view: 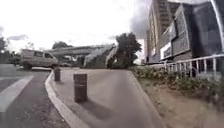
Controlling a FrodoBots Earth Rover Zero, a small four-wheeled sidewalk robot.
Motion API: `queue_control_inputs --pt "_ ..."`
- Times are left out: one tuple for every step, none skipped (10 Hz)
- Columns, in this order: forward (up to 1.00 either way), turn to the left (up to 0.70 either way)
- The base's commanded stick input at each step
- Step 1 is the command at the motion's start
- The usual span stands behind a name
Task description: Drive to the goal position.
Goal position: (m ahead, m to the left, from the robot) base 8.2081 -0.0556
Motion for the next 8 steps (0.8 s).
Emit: queue_control_inputs --pt "0.45 0.00" --pt "0.45 0.00" --pt "0.45 0.00" --pt "0.45 0.00" --pt "0.45 0.00" --pt "0.45 0.00" --pt "0.45 0.00" --pt "0.45 0.00"
